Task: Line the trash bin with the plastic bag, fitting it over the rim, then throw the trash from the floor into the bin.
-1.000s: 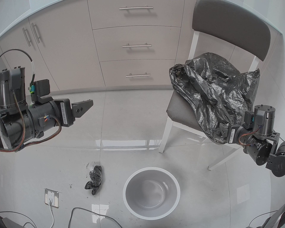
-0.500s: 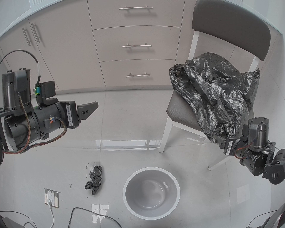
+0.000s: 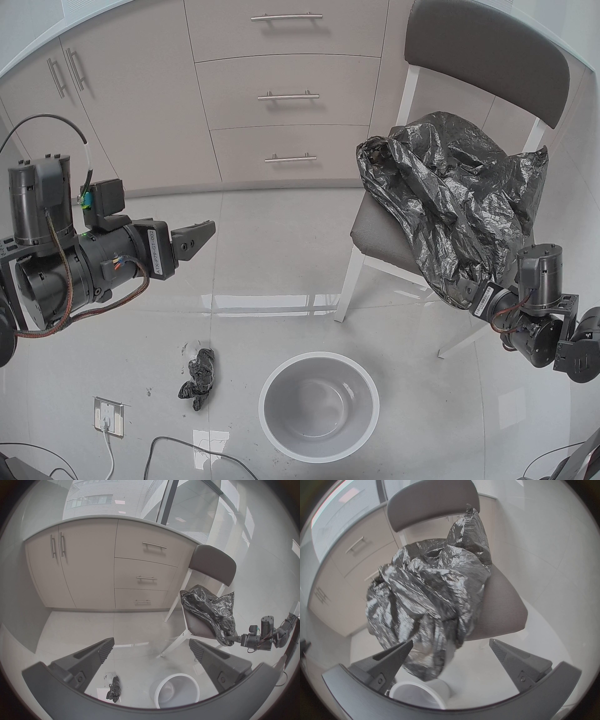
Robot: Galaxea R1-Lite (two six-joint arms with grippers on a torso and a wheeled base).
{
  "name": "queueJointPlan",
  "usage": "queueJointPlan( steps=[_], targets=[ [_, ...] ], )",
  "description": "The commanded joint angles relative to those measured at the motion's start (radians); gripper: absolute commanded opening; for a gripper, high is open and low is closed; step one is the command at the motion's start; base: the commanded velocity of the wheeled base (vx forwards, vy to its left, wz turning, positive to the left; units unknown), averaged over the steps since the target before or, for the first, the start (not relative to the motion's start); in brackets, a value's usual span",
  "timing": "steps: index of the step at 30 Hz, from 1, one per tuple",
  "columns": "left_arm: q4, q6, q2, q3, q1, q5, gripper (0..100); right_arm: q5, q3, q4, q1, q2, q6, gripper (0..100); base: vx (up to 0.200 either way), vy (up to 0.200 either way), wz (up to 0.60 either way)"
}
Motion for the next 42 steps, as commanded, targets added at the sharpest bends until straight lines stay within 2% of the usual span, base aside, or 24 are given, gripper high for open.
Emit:
queueJointPlan(
  steps=[1,7,8,12,17,28,35,36,42],
  targets=[
    [-0.005,0.000,-0.009,0.015,-0.002,0.001,100,-0.001,-0.050,0.003,0.031,-0.003,0.063,100,0.000,0.000,0.00],
    [-0.019,0.000,-0.012,0.018,-0.002,0.001,100,-0.001,-0.047,0.056,0.039,-0.008,0.125,100,0.000,0.000,0.00],
    [-0.024,0.000,-0.012,0.018,-0.002,0.001,100,-0.001,-0.051,0.115,0.037,-0.005,0.171,100,0.000,0.000,0.00],
    [-0.024,0.001,-0.012,0.020,-0.002,0.001,100,-0.001,-0.056,0.208,0.037,0.006,0.254,100,0.000,0.000,0.00],
    [-0.024,0.006,-0.007,0.021,-0.003,0.002,100,0.000,-0.064,0.224,0.037,0.026,0.309,100,0.000,0.000,0.00],
    [-0.024,0.009,-0.017,0.030,-0.029,0.002,100,0.000,-0.176,0.222,0.037,0.092,0.324,100,0.000,0.000,0.00],
    [-0.025,0.009,-0.014,0.030,-0.029,0.001,100,0.000,-0.185,0.222,0.037,0.104,0.327,100,0.000,0.000,0.00],
    [-0.025,0.009,-0.012,0.030,-0.029,0.001,100,0.000,-0.185,0.222,0.037,0.104,0.332,0,0.000,0.000,0.00],
    [-0.047,0.009,-0.007,0.032,-0.029,-0.001,100,0.000,-0.183,0.225,0.037,0.098,0.335,0,0.000,0.000,0.00]
  ],
)
